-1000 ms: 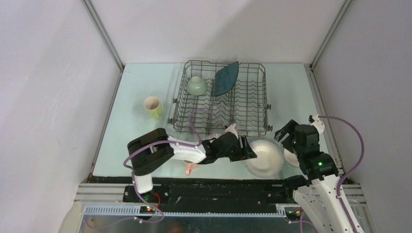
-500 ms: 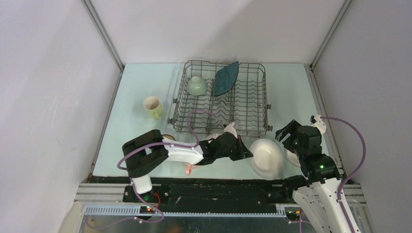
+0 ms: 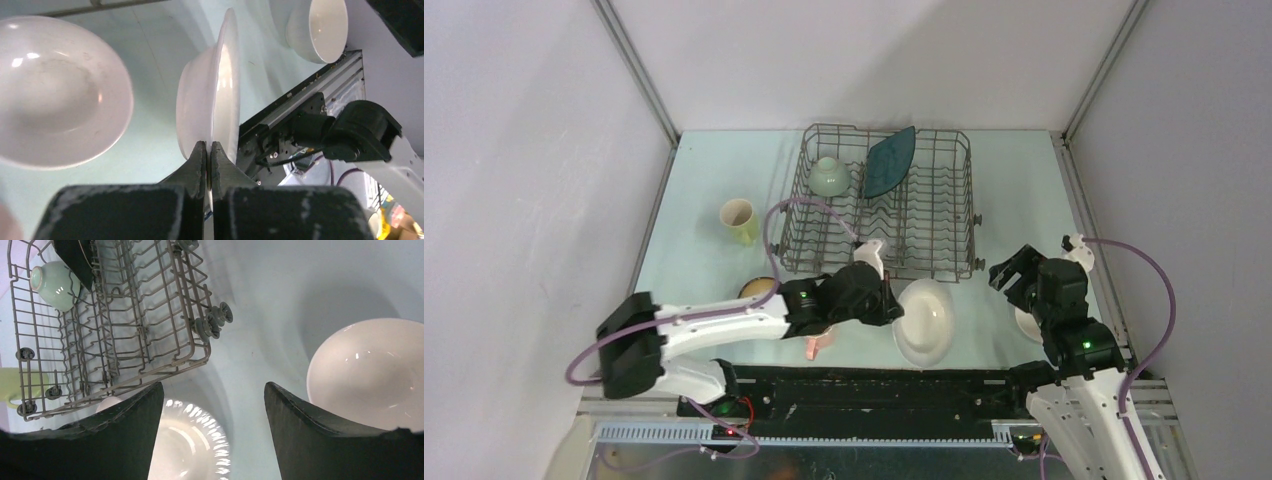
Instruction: Load the mixed dishes into the dish rack
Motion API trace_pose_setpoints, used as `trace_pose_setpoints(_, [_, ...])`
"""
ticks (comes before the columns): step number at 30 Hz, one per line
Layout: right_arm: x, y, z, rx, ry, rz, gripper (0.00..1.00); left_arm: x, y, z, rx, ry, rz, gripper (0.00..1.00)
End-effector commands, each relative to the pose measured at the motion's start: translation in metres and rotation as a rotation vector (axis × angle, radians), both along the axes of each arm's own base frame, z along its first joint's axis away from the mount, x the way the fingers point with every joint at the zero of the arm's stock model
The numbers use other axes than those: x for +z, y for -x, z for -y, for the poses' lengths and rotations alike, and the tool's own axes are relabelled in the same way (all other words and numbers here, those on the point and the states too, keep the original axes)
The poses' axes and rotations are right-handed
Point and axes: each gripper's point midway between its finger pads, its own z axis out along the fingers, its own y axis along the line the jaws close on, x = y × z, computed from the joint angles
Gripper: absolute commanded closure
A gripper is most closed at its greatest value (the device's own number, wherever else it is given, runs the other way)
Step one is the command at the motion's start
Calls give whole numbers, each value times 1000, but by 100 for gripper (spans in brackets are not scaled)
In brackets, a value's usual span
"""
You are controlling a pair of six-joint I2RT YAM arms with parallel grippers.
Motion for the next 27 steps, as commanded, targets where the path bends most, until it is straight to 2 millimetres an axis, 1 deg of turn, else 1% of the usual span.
trace_pose_setpoints(1, [17, -7, 0, 7, 6, 71, 24, 92, -16, -24, 18, 27, 211, 100])
trace_pose_setpoints(2, [18, -8, 2, -1, 6, 72, 24, 90, -13, -36, 9, -33, 210, 100])
trace_pose_setpoints(3, [19, -8, 3, -8, 6, 76, 24, 110, -16, -37, -6, -35, 246, 100])
trace_pose_setpoints(4, [19, -8, 4, -16, 6, 78, 24, 106, -14, -49, -20, -92, 235, 100])
trace_pose_setpoints(5, [21, -9, 4, -20, 4, 83, 24, 124, -13, -49, -47, -86, 258, 100])
trace_pose_setpoints(6, [21, -9, 5, -26, 6, 84, 24, 123, -13, -59, -61, -128, 253, 100])
trace_pose_setpoints(7, [22, -10, 5, -29, 4, 87, 24, 139, -16, -63, -58, -104, 265, 100])
trace_pose_setpoints(8, [23, -10, 5, -29, 2, 89, 24, 142, -16, -69, -66, -120, 270, 100])
trace_pose_setpoints(9, [24, -11, 4, -28, 0, 95, 24, 154, -22, -77, -49, -105, 284, 100])
trace_pose_setpoints(10, [25, -12, 4, -28, -1, 97, 24, 159, -25, -81, -44, -107, 302, 100])
trace_pose_setpoints(11, [25, -13, 4, -30, -3, 98, 24, 169, -35, -91, -7, -107, 316, 100])
trace_pose_setpoints(12, [25, -13, 4, -30, -3, 99, 24, 173, -41, -96, 7, -118, 330, 100])
trace_pose_setpoints(13, [25, -14, 4, -31, -5, 97, 24, 180, -51, -103, 39, -124, 342, 100])
trace_pose_setpoints(14, [25, -15, 4, -35, -5, 96, 24, 182, -57, -106, 47, -138, 357, 100])
trace_pose_setpoints(15, [24, -15, 4, -38, -7, 91, 24, 187, -67, -111, 78, -148, 369, 100])
trace_pose_setpoints(16, [23, -16, 4, -39, -6, 85, 24, 189, -74, -113, 90, -161, 384, 100])
trace_pose_setpoints(17, [22, -16, 4, -45, -8, 81, 24, 192, -87, -117, 128, -177, 394, 100])
trace_pose_setpoints(18, [21, -16, 5, -49, -8, 76, 24, 193, -93, -118, 142, -186, 403, 100])
trace_pose_setpoints(19, [20, -17, 5, -52, -11, 72, 24, 194, -106, -119, 171, -193, 407, 100])
trace_pose_setpoints(20, [19, -17, 5, -53, -11, 69, 24, 195, -111, -120, 178, -194, 410, 100])
trace_pose_setpoints(21, [20, -17, 4, -55, -15, 70, 24, 196, -123, -120, 202, -192, 411, 100])
trace_pose_setpoints(22, [19, -18, 4, -56, -17, 69, 24, 197, -129, -121, 218, -196, 415, 100])
trace_pose_setpoints(23, [20, -19, 4, -55, -20, 72, 24, 199, -141, -123, 245, -204, 419, 100])
trace_pose_setpoints(25, [21, -21, 3, -55, -22, 78, 24, 200, -160, -128, 295, -235, 432, 100])
trace_pose_setpoints(26, [21, -22, 3, -55, -22, 78, 24, 198, -167, -130, 309, -248, 429, 100])
trace_pose_setpoints(27, [22, -23, 3, -55, -23, 81, 24, 196, -179, -131, 328, -260, 420, 100])
